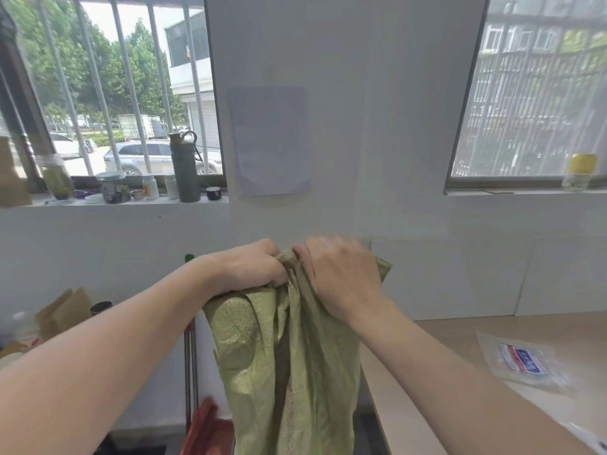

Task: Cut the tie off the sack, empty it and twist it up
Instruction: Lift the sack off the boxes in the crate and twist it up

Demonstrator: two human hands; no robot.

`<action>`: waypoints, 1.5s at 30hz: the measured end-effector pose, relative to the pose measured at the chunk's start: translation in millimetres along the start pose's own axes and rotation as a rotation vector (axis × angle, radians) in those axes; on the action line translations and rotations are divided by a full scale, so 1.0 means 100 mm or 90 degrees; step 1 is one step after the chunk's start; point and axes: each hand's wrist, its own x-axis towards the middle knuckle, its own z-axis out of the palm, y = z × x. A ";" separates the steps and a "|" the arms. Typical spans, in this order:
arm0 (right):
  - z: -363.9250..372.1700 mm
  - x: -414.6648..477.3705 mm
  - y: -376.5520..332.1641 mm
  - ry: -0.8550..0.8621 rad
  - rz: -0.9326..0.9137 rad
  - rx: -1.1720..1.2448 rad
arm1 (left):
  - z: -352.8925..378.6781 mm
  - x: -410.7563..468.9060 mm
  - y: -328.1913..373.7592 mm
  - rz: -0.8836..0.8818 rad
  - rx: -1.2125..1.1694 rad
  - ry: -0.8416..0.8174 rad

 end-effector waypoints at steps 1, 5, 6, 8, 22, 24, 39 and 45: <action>0.01 -0.01 0.02 -0.003 0.008 0.007 | -0.01 -0.03 0.00 0.013 0.014 -0.010; 0.14 -0.09 0.06 -0.080 0.091 0.065 | 0.04 -0.16 -0.02 0.113 0.104 0.009; 0.17 -0.10 0.08 -0.099 0.117 0.084 | 0.07 -0.19 -0.03 0.137 0.140 0.027; 0.18 -0.09 0.10 -0.147 0.166 0.117 | 0.12 -0.25 -0.05 0.164 0.255 0.073; -0.10 0.04 0.07 -0.417 0.320 0.476 | 0.48 -0.21 -0.20 0.181 0.526 0.293; -0.11 -0.01 0.04 -0.372 0.229 0.403 | 0.43 -0.20 -0.21 0.157 0.502 0.273; -0.14 -0.18 0.04 -0.197 -0.099 0.043 | 0.10 -0.19 -0.15 0.047 0.144 0.079; -0.13 -0.16 0.02 -0.258 0.046 0.136 | 0.18 -0.41 -0.11 0.157 0.264 0.110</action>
